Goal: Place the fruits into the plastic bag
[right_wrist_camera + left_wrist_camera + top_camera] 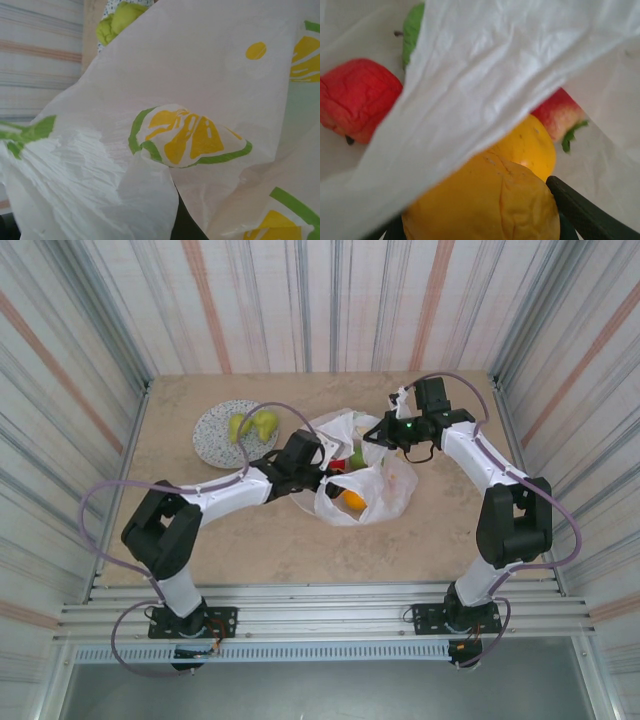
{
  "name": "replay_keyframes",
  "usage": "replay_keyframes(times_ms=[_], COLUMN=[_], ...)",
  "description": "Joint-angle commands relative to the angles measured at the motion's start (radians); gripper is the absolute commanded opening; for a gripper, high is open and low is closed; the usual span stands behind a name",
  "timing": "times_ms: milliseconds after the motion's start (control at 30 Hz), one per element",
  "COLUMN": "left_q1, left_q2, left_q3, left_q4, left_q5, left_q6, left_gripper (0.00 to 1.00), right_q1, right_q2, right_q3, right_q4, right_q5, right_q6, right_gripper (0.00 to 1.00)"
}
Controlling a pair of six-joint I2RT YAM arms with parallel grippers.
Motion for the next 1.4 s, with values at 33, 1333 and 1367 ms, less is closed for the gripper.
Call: replay_keyframes(times_ms=[33, 1333, 1367], left_q1=[-0.009, -0.007, -0.006], left_q2=[0.042, 0.285, 0.279], left_q3=[0.065, 0.310, 0.304], left_q4=[0.057, 0.173, 0.174], left_q5=[-0.180, -0.414, -0.409], left_q6=[-0.061, -0.334, -0.332], left_gripper=[0.58, 0.84, 0.85], right_q1=[0.010, -0.008, -0.010], right_q2=[0.002, 0.022, 0.022], right_q3=[0.013, 0.013, 0.013], right_q4=[0.012, -0.008, -0.007], right_q5=[-0.004, -0.022, -0.022], right_q6=[0.001, -0.034, -0.035], right_gripper=[0.00, 0.00, 0.00])
